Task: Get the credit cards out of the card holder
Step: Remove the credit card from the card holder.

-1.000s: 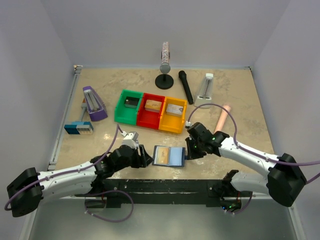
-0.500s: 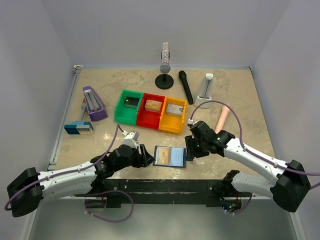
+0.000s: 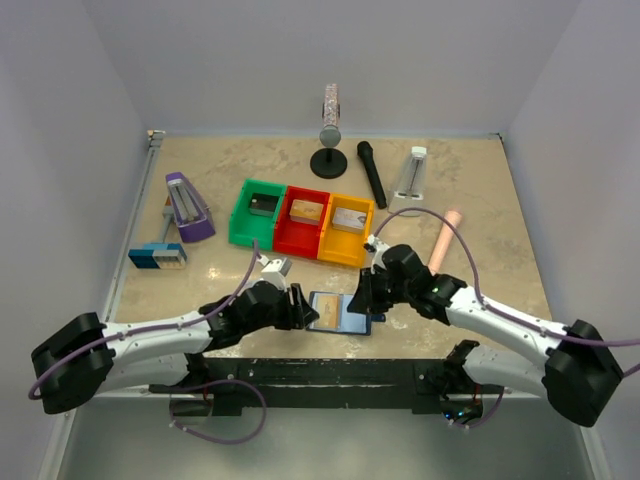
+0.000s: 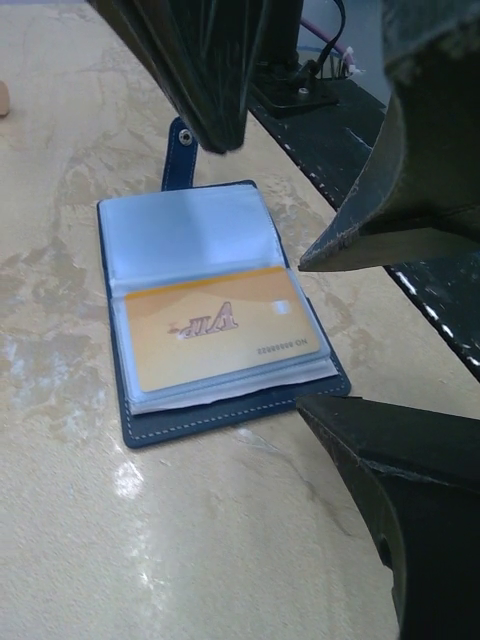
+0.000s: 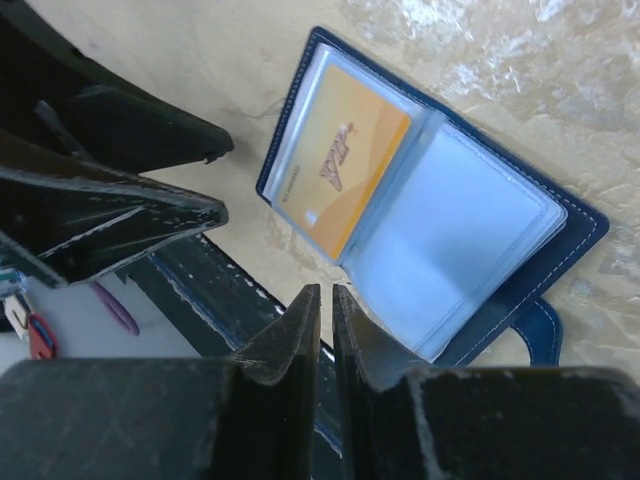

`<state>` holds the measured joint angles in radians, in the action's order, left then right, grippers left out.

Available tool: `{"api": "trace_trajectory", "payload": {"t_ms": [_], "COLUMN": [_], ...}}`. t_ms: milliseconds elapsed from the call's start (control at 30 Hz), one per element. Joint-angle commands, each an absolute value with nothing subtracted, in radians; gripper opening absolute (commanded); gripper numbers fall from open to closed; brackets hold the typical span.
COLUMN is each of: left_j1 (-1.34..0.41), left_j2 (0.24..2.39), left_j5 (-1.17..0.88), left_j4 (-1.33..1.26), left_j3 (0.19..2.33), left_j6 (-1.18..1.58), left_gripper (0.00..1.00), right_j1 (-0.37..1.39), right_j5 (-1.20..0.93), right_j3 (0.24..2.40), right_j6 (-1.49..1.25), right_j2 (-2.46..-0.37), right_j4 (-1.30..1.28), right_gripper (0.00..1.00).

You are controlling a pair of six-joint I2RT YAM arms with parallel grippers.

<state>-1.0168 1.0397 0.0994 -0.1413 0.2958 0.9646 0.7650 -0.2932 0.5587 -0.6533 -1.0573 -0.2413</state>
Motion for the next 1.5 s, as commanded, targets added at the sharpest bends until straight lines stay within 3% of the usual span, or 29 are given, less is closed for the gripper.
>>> {"api": "trace_trajectory", "payload": {"t_ms": [0,533,1033,1367,1467], "left_j1": [-1.017,-1.017,-1.009,-1.008,-1.009], "left_j2": [1.104,1.206,1.054,1.140,1.172], "left_j5": [0.095,0.084,0.118,0.028,0.005], "left_j4": [-0.222,-0.242,-0.193,-0.268,-0.301], "left_j3": [0.360,0.371,0.383,0.422,0.423], "left_j6": [0.933,0.945,0.897,0.900,0.908], "left_gripper": [0.56,0.43,0.40,0.40,0.39], "right_j1": [0.765,0.765,0.765,0.765,0.765], "right_j5": [-0.327,-0.276,-0.140,-0.156,-0.196], "right_j3": [0.509,0.445,0.465,0.462,0.445], "right_j6": [-0.759,-0.882,-0.779,-0.727,-0.759], "right_j2": [-1.124,-1.347,-1.223,-1.042,-1.014], "right_j4": [-0.043,0.005,-0.242,-0.212,-0.126], "right_gripper": [0.15,0.12,0.16,0.33,0.46]}}
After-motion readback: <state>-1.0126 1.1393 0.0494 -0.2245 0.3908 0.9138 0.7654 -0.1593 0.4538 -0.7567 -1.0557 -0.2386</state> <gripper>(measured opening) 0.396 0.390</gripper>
